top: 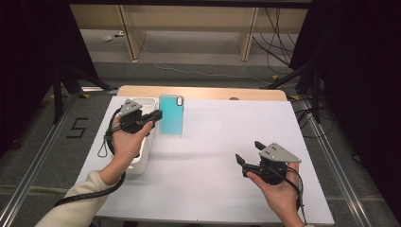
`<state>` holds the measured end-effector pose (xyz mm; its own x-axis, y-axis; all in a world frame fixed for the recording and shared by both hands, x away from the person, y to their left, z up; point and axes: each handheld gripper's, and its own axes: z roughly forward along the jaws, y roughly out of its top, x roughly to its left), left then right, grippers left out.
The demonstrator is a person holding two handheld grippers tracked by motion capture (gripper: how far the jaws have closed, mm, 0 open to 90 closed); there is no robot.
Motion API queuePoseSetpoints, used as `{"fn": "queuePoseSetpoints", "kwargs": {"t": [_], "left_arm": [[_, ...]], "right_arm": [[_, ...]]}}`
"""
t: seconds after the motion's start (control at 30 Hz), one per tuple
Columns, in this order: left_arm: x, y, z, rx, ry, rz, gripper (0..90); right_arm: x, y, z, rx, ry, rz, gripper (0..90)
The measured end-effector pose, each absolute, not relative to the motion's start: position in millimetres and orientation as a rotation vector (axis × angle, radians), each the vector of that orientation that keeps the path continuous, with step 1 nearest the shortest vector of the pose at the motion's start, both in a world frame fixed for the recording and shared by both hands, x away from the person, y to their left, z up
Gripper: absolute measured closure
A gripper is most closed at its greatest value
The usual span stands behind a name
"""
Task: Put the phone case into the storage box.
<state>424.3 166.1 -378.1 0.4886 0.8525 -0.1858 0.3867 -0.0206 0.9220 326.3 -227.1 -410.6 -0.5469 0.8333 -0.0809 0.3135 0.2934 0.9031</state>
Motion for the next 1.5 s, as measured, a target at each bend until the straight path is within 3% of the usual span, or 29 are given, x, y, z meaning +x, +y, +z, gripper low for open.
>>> {"fn": "queuePoseSetpoints", "kwargs": {"t": [0.47, 1.5], "left_arm": [[427, 171, -377, 1.617, 1.094, 0.532, 85.3], [434, 185, -375, 1.636, 1.076, 0.582, 85.2]], "right_arm": [[326, -228, -411, 1.030, 2.005, 1.249, 16.3], [323, -233, -411, 1.033, 2.002, 1.226, 16.1]]}}
